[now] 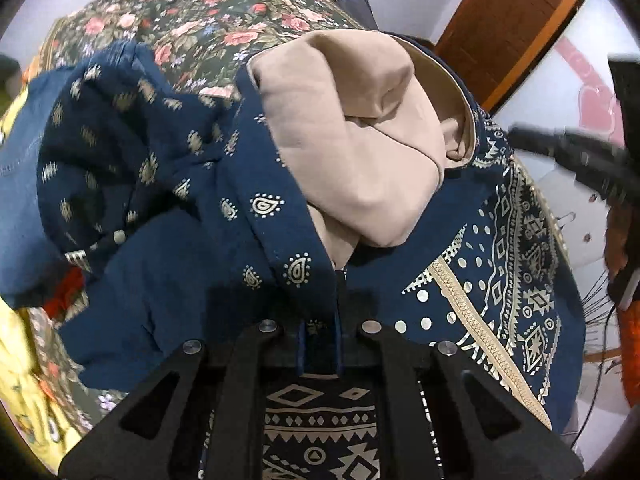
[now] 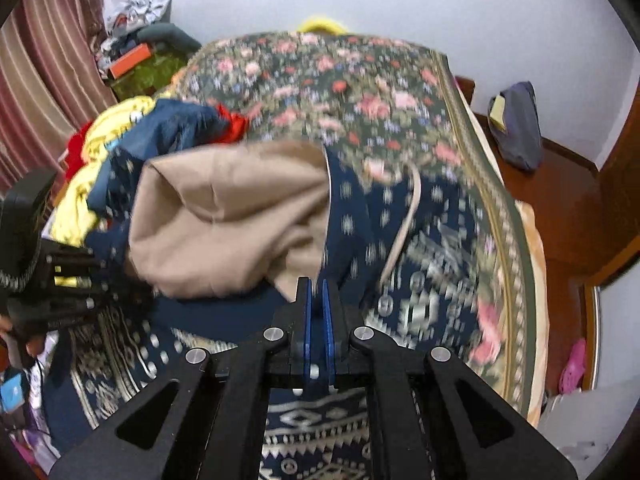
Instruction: Fold large clothes
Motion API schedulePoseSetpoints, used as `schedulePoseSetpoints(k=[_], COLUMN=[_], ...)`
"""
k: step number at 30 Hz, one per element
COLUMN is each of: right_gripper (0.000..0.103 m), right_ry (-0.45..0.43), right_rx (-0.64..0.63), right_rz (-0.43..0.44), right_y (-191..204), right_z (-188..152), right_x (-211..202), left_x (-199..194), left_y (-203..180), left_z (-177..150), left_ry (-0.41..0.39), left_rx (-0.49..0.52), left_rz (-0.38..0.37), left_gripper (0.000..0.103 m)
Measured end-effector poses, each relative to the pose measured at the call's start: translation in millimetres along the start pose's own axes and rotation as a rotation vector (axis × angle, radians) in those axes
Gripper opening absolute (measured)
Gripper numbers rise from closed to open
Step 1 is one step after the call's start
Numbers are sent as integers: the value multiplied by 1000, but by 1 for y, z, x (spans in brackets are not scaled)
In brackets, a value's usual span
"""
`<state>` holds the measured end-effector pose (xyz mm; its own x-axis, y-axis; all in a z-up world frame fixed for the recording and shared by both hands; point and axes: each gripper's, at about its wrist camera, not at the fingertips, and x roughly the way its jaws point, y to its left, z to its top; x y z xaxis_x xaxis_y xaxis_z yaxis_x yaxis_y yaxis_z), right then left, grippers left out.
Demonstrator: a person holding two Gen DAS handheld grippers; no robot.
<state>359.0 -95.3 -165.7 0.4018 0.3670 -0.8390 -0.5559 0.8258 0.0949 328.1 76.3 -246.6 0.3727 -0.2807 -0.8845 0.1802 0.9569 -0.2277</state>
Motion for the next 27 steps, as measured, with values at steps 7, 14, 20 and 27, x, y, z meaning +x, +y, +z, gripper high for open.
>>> schedulePoseSetpoints(k=[7, 14, 20, 27], right_gripper=[26, 49, 49, 49], right_ry=[34, -70, -86, -34], right_rx=[-8, 29, 16, 73], right_rz=[-43, -39, -49, -48], right_y=[6, 2, 1, -15], right_z=[-21, 4, 35, 51], right_x=[6, -9, 5, 51], left_x=[-41, -77, -47, 13], left_y=[-7, 2, 30, 47], left_z=[18, 57, 103, 127], left_ry=[-66, -202, -149, -28], left_rx=[54, 32, -87, -122], left_rz=[65, 117, 79, -73], left_gripper=[34, 52, 52, 52])
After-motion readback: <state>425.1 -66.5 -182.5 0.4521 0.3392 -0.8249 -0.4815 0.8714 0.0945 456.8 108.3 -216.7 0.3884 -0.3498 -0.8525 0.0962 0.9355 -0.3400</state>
